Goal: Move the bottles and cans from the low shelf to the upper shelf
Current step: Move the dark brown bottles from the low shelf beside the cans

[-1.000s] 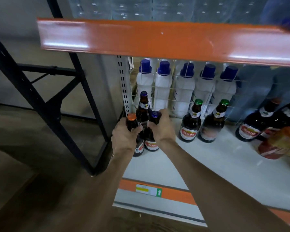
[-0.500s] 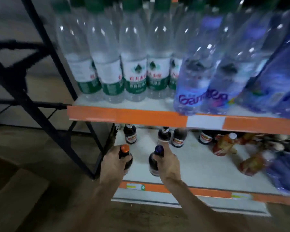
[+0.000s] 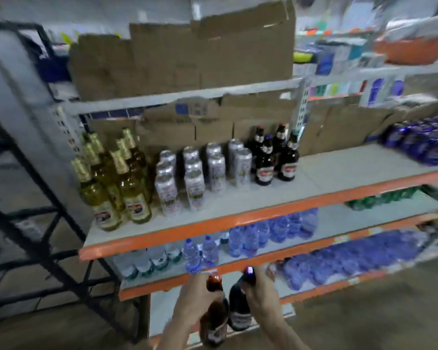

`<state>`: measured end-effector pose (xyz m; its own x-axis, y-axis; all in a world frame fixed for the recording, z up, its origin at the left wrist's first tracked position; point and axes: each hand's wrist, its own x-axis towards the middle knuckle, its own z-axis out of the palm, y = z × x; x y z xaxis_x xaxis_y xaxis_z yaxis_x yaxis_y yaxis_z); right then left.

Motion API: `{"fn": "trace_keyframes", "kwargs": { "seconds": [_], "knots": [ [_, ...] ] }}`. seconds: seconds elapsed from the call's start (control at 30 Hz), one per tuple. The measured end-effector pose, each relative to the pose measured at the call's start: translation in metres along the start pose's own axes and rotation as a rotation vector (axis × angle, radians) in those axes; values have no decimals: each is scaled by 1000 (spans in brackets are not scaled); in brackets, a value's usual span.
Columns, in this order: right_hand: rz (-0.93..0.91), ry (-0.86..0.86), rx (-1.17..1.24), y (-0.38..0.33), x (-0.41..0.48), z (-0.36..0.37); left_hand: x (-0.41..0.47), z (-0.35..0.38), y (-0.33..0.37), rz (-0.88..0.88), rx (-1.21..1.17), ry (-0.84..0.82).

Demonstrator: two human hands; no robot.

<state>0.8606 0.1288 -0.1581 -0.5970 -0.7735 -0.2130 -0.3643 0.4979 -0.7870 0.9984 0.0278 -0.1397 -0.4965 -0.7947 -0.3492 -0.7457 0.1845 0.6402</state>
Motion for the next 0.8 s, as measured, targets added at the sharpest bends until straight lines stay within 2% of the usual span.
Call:
{"fn": "trace_keyframes", "kwargs": {
  "seconds": [0.13, 0.23, 0.4, 0.57, 0.8],
  "knots": [
    [-141, 157, -17, -27, -17, -116, -35, -17, 114, 117, -38, 159],
    [-246, 254, -29, -39, -22, -201, -52, -17, 186, 215, 27, 249],
    [-334, 374, 0, -49, -21, -307, -59, -16, 254, 246, -84, 334],
    [-350, 417, 10, -40, 3, -351, -49, -23, 294, 243, -133, 326],
    [-318, 363, 16, -31, 74, -352, 18, -15, 312, 219, -152, 365]
  ]
}}
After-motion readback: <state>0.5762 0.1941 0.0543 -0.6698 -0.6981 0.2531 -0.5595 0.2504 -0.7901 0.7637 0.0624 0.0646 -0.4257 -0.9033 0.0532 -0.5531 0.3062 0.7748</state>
